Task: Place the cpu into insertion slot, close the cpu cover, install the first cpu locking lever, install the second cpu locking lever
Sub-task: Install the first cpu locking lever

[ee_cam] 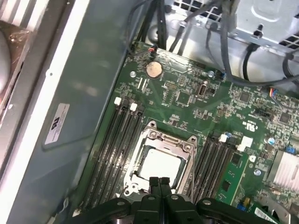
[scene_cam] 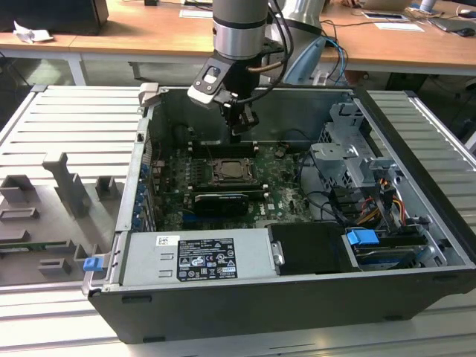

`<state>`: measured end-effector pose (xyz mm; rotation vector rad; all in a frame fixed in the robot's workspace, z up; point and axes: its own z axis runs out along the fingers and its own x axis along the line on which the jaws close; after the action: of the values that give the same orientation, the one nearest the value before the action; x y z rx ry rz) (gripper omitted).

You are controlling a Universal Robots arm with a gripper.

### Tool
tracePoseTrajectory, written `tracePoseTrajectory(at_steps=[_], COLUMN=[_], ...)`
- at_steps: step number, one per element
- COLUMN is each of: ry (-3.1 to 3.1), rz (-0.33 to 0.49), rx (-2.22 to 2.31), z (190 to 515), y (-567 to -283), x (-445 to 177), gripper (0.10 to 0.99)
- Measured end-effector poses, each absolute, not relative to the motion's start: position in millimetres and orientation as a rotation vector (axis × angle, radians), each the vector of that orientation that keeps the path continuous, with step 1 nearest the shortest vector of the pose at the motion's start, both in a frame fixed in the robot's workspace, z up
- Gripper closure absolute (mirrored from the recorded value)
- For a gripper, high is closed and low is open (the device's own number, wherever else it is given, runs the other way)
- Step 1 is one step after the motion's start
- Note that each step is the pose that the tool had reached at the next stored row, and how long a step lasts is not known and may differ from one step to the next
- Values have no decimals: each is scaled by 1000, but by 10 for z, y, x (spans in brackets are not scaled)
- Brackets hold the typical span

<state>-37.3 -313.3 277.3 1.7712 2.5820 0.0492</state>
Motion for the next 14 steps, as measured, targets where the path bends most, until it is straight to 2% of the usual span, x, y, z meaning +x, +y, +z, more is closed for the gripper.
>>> tracePoseTrajectory(at_steps=[14], ry=[2735], rz=[51], rx=[1530], z=[2773], y=[-3133], x=[-372], gripper=[980])
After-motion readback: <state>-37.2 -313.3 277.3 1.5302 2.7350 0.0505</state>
